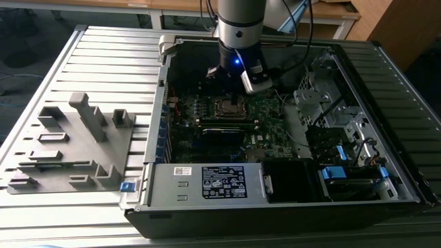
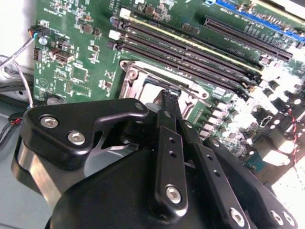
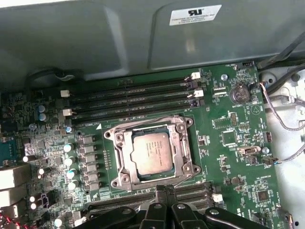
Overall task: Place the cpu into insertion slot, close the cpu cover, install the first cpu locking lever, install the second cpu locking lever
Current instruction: 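Install the second cpu locking lever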
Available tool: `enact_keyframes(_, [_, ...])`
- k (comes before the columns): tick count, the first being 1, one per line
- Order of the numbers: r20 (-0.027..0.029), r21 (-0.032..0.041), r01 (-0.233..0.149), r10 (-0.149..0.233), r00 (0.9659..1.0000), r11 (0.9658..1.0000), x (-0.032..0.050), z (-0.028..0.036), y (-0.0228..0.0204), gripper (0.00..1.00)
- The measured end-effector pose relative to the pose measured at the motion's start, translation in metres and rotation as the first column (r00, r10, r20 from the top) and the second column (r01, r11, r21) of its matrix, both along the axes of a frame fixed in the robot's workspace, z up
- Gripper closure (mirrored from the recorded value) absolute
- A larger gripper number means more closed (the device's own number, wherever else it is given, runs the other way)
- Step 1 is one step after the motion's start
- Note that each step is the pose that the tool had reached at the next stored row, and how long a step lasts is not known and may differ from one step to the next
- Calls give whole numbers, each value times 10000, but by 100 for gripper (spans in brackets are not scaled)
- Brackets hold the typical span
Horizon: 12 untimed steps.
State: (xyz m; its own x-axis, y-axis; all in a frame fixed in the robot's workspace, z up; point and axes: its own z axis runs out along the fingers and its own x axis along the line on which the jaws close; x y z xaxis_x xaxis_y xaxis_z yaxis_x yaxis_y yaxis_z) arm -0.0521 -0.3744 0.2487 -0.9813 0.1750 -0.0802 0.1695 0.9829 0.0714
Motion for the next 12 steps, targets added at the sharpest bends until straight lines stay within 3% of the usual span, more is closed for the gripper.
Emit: enact_keyframes(12, [44,-1,-26,26,10000,10000,-64,-5,-18,89])
